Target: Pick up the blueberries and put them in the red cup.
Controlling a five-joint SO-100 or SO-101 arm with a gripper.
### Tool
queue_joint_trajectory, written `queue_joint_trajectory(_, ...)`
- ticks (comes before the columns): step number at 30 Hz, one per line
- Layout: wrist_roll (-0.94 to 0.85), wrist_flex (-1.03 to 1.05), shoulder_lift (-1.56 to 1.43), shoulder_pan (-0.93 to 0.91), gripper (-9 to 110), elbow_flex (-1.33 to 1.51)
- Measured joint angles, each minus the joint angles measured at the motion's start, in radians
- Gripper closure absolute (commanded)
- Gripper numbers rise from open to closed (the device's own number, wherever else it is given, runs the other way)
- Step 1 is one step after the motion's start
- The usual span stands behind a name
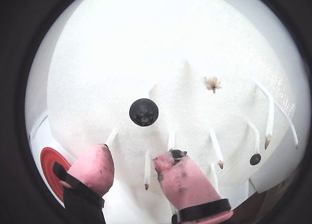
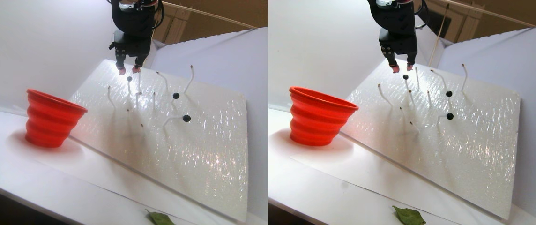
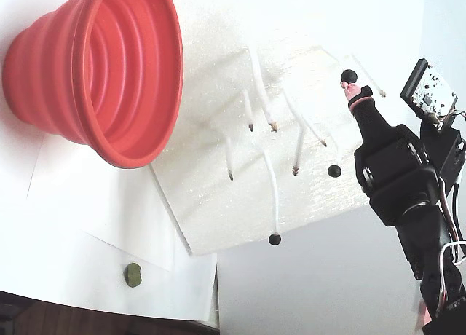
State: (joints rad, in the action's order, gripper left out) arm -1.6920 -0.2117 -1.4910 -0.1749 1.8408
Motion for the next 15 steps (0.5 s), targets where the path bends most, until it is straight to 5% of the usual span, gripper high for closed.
queue_joint_trajectory(15,-0.015,0.000,0.115,0.000,83,-0.114)
